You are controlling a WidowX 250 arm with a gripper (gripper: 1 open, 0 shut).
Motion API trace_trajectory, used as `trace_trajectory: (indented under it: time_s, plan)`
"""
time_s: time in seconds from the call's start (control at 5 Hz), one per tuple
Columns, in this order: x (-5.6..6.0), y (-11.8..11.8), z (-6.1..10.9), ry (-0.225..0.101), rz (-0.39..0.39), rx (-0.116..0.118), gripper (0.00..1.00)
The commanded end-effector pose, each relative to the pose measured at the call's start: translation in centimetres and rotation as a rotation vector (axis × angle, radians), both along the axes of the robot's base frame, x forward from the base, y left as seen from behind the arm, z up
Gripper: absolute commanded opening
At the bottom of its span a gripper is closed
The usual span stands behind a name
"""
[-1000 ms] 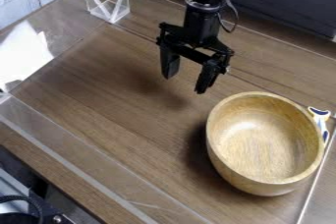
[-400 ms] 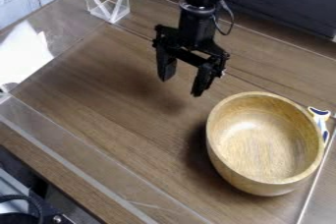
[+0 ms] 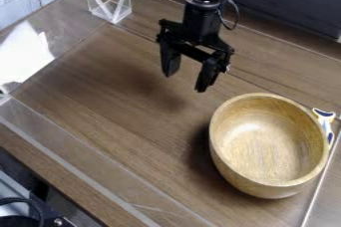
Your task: Remove the blue fish from inside the brown bowl and put it on the table
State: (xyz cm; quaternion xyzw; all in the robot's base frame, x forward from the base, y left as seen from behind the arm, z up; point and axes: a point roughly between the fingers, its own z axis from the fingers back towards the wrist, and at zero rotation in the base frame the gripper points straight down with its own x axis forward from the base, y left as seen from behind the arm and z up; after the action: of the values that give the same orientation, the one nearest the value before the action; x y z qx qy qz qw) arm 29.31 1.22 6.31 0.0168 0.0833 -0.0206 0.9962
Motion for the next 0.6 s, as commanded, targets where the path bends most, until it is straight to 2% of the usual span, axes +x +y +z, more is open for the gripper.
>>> trace_trajectory:
  time_s: [0.0, 0.2, 0.4]
  plan:
    - [1.5, 0.4, 2.4, -0.056, -0.068, 0.001, 1.00]
    - [2.3, 0.7, 3.6, -0.064, -0.124, 0.003, 1.00]
    - [2.5, -0.4, 4.1, -0.106, -0.133, 0.037, 1.00]
